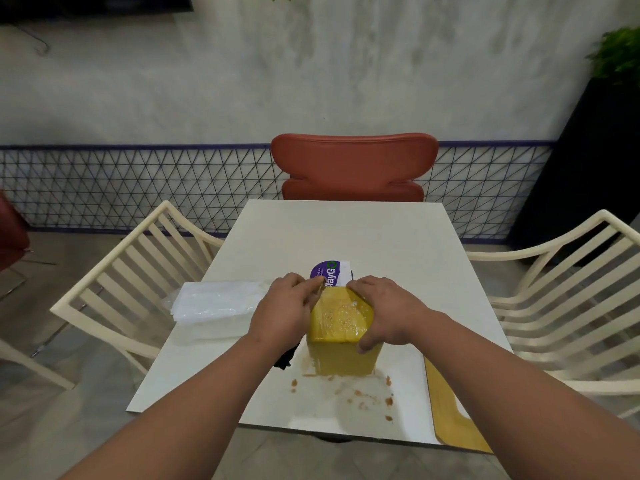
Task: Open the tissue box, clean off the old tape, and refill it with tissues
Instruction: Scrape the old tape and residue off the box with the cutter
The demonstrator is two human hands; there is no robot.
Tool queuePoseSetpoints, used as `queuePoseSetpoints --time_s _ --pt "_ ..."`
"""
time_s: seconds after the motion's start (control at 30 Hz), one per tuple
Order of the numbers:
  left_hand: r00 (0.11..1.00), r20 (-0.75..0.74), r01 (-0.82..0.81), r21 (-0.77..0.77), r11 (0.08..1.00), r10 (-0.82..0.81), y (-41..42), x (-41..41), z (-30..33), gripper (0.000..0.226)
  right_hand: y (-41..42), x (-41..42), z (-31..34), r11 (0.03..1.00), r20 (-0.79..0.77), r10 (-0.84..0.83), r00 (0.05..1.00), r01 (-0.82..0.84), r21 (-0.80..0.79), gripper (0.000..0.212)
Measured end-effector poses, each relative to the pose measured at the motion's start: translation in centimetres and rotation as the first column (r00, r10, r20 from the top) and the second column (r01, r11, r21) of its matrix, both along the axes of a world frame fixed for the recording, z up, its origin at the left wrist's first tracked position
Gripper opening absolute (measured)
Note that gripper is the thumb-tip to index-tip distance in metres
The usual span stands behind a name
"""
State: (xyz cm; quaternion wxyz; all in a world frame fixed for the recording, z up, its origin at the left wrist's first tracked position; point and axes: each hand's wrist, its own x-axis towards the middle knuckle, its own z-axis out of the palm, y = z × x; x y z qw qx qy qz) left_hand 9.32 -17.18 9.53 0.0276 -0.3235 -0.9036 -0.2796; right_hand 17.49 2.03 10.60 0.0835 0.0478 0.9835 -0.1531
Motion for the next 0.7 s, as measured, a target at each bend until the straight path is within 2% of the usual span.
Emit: queuePoseSetpoints --time_s 0.13,0.2,0.27,0.37,0.43,0.57,0.7 --pt "0.996 -0.069 0.056 -0.086 0.995 -0.062 -0.1 0.2 -0.4 0.040 -0.1 0.2 -0.1 1.000 0.009 0.001 1.000 -0.001 0.009 0.120" --pt "0.992 -0.093 0.079 -0.088 0.993 -0.087 -0.1 0.0 -0.1 0.033 -0.1 0.2 0.0 1.000 0.013 0.000 1.000 0.000 0.013 0.121" --pt "0.971 -0.138 0.178 -0.123 0.976 -0.195 -0.3 0.0 0.0 0.032 -0.1 0.2 0.1 1.000 0.013 -0.005 1.000 0.005 0.017 0.121" --pt "0.927 -0.141 0.325 -0.160 0.932 -0.347 -1.3 0.5 -0.2 0.047 -0.1 0.2 0.0 1.000 0.008 -0.003 1.000 0.003 0.006 0.122" --pt "0.923 -0.161 0.322 -0.174 0.931 -0.349 -1.5 0.1 -0.3 0.049 -0.1 0.2 0.1 1.000 0.004 -0.005 1.000 0.005 -0.005 0.121" --pt "0.959 -0.133 0.222 -0.197 0.955 -0.251 -0.2 -1.0 0.7 0.045 -0.3 0.3 0.0 1.000 0.004 -0.003 1.000 0.003 0.004 0.121" --pt "0.937 -0.130 0.292 -0.223 0.930 -0.325 -0.8 -0.5 0.3 0.039 -0.3 0.4 0.1 1.000 -0.004 -0.007 1.000 0.007 0.001 0.120"
